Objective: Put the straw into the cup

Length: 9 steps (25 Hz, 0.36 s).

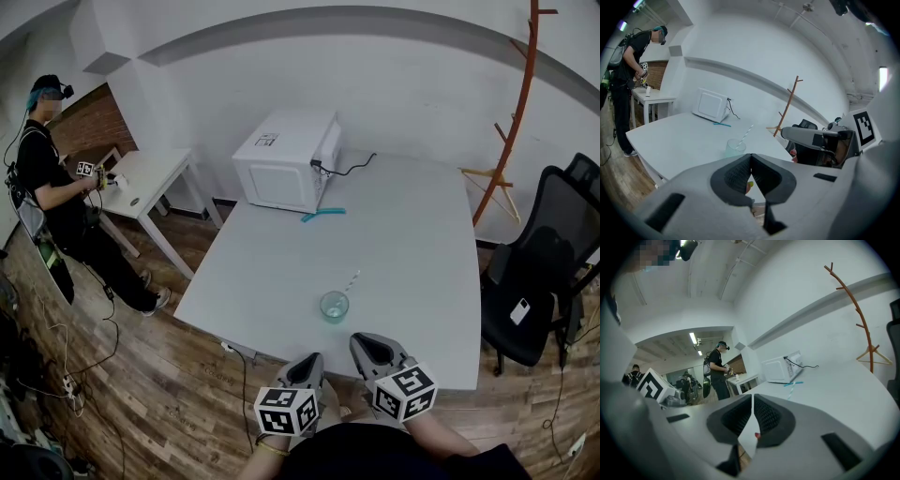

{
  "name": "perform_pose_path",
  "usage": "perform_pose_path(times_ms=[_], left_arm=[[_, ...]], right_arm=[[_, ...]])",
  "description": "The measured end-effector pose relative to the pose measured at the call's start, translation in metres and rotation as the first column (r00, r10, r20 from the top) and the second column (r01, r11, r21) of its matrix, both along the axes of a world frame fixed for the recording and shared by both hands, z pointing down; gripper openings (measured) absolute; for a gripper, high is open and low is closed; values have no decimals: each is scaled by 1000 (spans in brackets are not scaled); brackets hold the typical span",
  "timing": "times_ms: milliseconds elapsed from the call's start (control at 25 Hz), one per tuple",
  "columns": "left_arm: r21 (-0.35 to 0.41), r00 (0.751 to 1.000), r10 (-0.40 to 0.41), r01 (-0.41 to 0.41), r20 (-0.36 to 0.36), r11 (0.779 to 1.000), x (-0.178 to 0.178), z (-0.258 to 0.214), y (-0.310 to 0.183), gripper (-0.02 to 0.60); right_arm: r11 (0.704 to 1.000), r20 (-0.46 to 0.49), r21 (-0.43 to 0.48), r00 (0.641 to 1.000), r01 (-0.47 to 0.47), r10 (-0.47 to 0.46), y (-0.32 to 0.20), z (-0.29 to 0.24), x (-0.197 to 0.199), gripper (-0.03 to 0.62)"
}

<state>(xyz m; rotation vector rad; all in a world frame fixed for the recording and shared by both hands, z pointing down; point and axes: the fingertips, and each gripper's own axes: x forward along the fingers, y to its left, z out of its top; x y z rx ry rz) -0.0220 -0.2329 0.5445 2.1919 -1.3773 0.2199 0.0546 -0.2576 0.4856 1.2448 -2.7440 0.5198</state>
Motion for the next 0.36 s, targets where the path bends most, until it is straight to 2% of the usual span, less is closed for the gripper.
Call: perform_pose_path(times_ms=[360], left_arm=[[-3,1000,-8,8,4,1000,-2,0,2,18]], right_arm=[[1000,2,1,1000,5,-5,1,-1,-2,37]])
